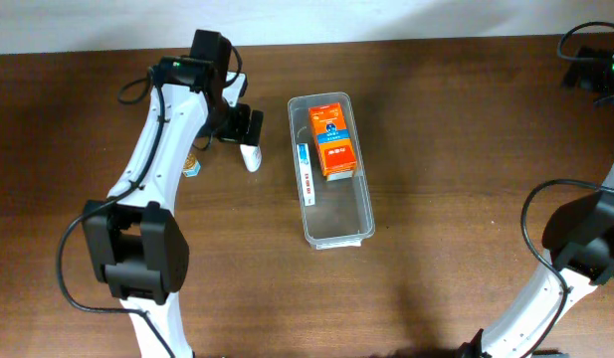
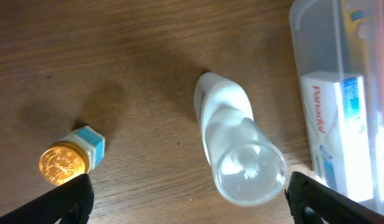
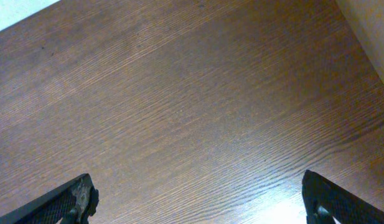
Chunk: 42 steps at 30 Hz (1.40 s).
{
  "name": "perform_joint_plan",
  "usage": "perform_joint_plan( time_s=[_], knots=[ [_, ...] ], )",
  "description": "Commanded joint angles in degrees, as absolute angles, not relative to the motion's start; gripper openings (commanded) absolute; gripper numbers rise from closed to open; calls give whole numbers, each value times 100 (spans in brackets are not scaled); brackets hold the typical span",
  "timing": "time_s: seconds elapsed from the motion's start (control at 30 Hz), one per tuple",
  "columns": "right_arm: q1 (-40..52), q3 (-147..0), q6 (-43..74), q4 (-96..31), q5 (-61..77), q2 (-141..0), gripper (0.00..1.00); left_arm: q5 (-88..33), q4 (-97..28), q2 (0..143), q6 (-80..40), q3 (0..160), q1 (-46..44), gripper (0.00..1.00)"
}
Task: Pack container
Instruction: 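Lower the left gripper over the white spray bottle and grasp it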
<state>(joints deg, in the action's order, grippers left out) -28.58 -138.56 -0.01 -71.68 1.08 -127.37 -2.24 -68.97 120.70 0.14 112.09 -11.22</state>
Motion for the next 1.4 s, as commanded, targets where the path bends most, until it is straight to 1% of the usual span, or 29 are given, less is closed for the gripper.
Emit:
perform_joint_plan(
  time_s=[0.0,0.33,0.5,0.9,1.37],
  knots=[
    [-2851,-13968,32,-7153,80,-12779,98,-169,-6877,12296,40,11321,-1122,99],
    [-2851,-13968,32,-7153,80,-12779,98,-167,-6908,12322,134,11406,-1135,99],
    [-2851,-13968,32,-7153,80,-12779,98,-167,-6849,12381,482,11406,-1135,99],
    [-2851,-13968,32,-7153,80,-12779,98,-165,-5992,12473,482,11406,-1144,99],
    [-2851,-13968,32,-7153,80,-12779,98,-215,-6198,12774,478,11406,-1162,99]
  ],
)
